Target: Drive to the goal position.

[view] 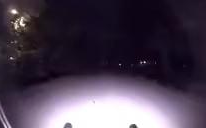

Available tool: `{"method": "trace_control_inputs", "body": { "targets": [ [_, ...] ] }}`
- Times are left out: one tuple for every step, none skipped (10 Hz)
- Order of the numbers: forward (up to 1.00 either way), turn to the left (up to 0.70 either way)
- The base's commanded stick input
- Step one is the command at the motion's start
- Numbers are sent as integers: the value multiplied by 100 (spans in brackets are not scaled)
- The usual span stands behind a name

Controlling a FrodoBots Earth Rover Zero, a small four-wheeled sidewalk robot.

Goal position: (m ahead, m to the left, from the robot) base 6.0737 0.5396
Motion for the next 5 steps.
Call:
{"method": "trace_control_inputs", "body": {
  "targets": [
    [50,0],
    [50,0],
    [50,0],
    [50,0],
    [50,0]
  ]
}}
